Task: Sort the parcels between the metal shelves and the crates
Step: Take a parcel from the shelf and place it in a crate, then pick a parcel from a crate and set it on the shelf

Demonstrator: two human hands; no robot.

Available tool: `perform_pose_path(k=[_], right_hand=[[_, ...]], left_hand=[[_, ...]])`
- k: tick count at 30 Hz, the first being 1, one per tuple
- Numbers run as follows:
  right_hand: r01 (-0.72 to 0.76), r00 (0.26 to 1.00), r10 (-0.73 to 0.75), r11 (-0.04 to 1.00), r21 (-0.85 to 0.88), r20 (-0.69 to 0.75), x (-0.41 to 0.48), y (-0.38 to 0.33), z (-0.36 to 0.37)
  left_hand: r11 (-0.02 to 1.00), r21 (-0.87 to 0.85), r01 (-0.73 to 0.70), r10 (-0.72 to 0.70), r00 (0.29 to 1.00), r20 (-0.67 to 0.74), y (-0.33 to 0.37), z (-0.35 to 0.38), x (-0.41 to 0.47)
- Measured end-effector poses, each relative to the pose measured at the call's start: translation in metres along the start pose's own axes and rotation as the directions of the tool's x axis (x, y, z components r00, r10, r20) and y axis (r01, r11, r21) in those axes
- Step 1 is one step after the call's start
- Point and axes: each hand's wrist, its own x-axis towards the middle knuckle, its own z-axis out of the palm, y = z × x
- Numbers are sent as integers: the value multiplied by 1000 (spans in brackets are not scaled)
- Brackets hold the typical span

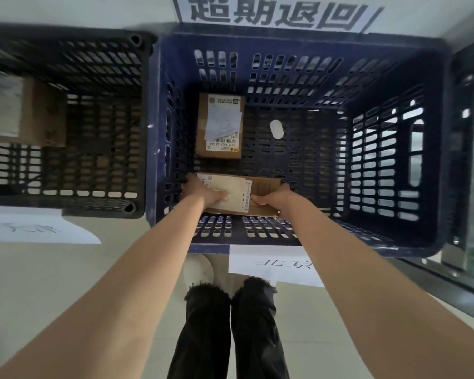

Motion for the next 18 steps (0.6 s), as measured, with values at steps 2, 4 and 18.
perform_pose_path(k=[2,4,18], right_hand=[[10,999,-11,1000,-6,-30,-6,2,-2],[34,999,-34,999,-1,-37,-13,2,0],[215,740,-628,558,-802,-239,-176,-30,-73]], left_hand=[[1000,7,-20,20,1000,-7,5,-1,-5],[998,54,-39,41,999,-32,13,-3,-15],[240,854,-461,732,664,153,90,-57,-152]])
